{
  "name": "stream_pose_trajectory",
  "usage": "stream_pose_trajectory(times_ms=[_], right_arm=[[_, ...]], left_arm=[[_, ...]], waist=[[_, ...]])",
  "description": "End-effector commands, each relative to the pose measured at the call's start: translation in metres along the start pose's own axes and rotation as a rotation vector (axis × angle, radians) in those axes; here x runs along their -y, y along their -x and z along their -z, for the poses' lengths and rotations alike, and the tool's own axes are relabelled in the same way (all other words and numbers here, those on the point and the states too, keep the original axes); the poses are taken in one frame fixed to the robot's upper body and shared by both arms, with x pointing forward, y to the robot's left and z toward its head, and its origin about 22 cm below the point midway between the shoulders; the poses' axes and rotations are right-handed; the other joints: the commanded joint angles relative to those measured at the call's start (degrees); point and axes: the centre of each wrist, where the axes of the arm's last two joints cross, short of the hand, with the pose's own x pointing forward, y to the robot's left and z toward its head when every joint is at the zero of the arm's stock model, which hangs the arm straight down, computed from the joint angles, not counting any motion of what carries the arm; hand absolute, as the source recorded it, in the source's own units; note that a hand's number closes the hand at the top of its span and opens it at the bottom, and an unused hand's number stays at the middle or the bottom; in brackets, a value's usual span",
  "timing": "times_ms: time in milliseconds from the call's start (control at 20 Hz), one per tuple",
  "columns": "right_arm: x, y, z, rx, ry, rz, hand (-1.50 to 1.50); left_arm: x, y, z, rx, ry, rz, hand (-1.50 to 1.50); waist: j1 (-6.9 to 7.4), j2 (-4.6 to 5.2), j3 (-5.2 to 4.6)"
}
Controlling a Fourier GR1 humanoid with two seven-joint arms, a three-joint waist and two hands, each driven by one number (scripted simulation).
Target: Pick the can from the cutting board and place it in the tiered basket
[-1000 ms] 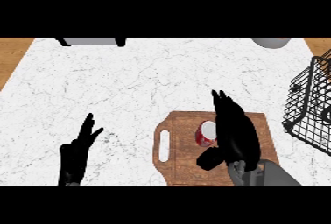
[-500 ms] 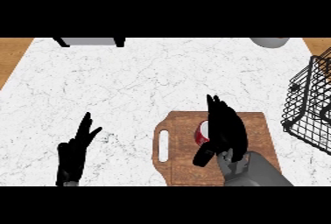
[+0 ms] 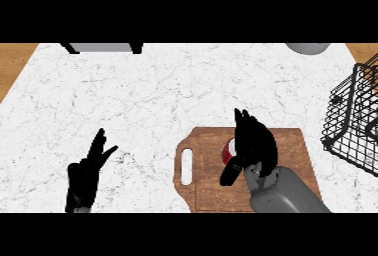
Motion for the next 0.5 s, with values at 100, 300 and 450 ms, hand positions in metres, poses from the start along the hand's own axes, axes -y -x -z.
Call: stream_pose_trajectory(times_ms=[100, 300, 450], right_arm=[[-0.004, 0.002, 0.012, -0.200, -0.072, -0.063, -1.50], [-0.010, 0.020, 0.016, -0.219, -0.103, -0.053, -1.50], [-0.015, -0.003, 0.013, -0.221, -0.098, -0.024, -1.50]], left_arm=[[0.000, 0.012, -0.001, -0.027, -0.003, 0.004, 0.00], [-0.002, 0.018, -0.002, -0.041, 0.000, 0.001, 0.00], [0.023, 0.012, 0.002, -0.010, -0.006, -0.005, 0.00]], waist=[[-0.17, 0.21, -0.16], [-0.46, 0.15, -0.15], [-0.22, 0.25, -0.15]])
